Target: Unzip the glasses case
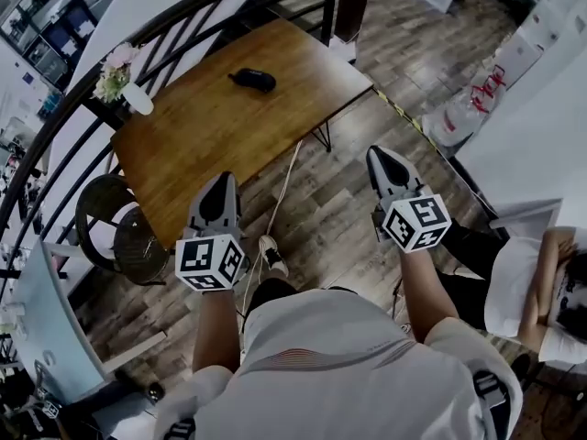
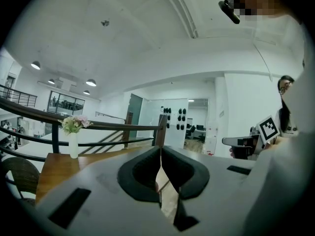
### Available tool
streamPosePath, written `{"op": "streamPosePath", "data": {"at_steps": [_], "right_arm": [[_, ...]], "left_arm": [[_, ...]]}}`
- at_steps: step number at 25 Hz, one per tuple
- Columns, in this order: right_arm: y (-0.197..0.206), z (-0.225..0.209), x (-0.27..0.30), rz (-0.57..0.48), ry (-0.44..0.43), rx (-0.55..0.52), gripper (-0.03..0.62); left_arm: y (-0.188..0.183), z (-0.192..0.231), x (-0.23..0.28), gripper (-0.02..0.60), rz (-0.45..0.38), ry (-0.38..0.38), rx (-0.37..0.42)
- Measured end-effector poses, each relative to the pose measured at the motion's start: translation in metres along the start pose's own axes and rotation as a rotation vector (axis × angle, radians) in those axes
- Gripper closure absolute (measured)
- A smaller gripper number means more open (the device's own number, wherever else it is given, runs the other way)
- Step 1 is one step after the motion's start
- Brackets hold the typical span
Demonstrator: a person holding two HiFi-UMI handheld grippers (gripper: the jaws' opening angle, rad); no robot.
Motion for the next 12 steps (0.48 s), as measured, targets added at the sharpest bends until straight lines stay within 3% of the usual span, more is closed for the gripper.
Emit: {"op": "streamPosePath", "data": {"at_steps": [7,12], "right_arm": [[-0.037,0.014,0.099,0.027,0.050,-0.020,0.543],[-0.047,0.027,0.159,0.052,0.070,-0.030,0.543]], "left_arm": [[-0.038,0.089,0.071,0.563,0.008,0.054,0.001],[-0.044,0.144,0.110,0.563,0.020,0.079,-0.016]]}}
Point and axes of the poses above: the fingertips, and each gripper's own axes: x forward along the fingers, z to its left, y out of its underside, the point moved 7 cm from there along -x, backward along the fingers, and after that the axes turned 6 degrees about z, right-handed, at the moved point
